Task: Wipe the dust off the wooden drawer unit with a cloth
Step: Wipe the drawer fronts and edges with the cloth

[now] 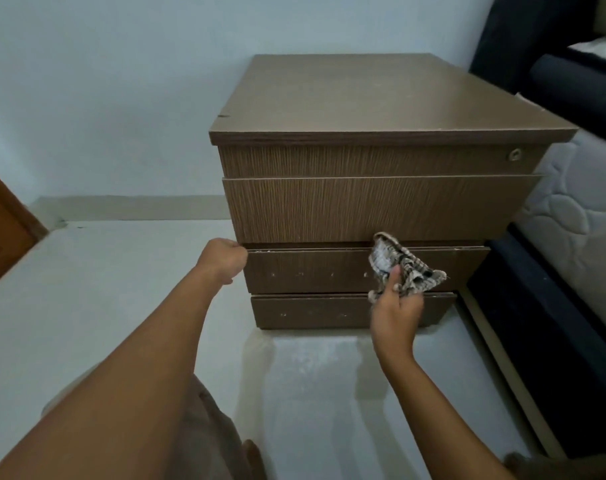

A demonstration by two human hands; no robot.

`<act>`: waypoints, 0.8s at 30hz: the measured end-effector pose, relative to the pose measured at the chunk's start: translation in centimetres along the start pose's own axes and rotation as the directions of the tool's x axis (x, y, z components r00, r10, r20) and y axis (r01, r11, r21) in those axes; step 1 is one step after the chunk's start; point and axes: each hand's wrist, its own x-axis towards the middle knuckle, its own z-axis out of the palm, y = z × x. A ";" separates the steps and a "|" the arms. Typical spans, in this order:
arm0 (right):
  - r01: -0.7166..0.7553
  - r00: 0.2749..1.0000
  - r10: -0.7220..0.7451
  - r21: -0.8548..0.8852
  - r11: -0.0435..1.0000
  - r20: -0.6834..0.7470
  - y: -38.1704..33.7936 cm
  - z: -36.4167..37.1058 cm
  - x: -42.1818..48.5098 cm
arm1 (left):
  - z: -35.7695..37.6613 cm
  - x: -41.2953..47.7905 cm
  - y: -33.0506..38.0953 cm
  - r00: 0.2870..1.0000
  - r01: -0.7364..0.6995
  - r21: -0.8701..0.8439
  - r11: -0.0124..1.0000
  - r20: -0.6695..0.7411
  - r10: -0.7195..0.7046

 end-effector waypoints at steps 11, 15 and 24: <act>0.103 0.986 -0.085 -0.117 0.988 0.146 3.0 11.1 -1.1 | 0.5 0.6 -2.0 0.990 0.124 -0.319 0.940 -0.019 -0.137; 0.055 0.946 -0.018 -0.105 0.993 0.323 2.2 13.4 -4.7 | 0.4 0.0 -4.1 0.994 0.089 -0.412 0.907 0.095 -0.055; 0.163 0.814 -0.046 -0.153 0.975 0.580 0.9 16.9 -8.7 | 1.6 -0.8 -6.7 0.999 -0.031 -0.552 0.833 0.016 0.048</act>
